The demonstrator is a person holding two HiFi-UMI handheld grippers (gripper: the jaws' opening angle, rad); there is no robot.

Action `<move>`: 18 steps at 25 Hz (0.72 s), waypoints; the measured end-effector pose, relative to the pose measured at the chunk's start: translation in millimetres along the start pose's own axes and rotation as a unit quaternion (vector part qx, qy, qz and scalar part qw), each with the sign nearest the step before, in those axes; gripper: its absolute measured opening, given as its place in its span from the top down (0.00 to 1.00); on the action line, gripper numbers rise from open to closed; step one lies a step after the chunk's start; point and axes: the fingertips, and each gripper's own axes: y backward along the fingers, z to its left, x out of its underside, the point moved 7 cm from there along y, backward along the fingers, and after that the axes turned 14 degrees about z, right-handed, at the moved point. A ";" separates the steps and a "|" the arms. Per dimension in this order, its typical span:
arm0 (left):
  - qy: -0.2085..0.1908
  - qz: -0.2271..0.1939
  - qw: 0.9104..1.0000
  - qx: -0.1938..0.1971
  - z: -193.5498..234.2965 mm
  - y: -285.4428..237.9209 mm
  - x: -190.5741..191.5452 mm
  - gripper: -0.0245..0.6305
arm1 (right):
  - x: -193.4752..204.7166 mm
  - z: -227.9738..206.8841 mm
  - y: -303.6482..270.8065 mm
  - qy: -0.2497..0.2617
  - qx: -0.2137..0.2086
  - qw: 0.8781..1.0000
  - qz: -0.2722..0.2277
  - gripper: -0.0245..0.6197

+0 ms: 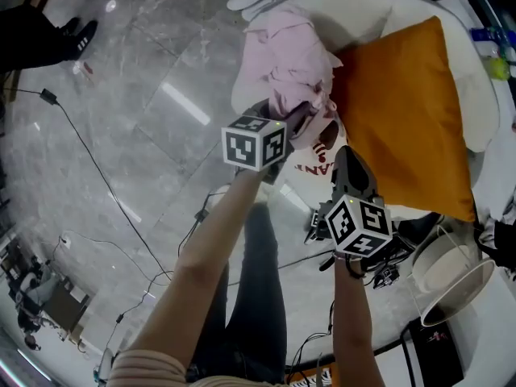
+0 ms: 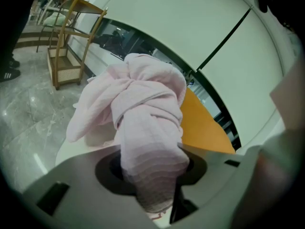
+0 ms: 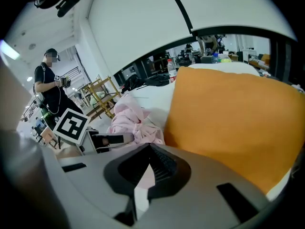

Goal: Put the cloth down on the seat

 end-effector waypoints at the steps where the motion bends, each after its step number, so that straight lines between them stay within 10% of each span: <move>1: 0.001 0.002 1.000 -0.001 1.8 -3.6 0.3 0.69 | 0.7 -1.3 -1.3 0.000 0.000 1.000 0.001 0.95; 18: 0.034 0.035 0.999 -0.002 19.0 -51.4 -1.9 0.69 | 4.3 -6.2 -19.0 0.003 -0.013 1.000 0.015 0.95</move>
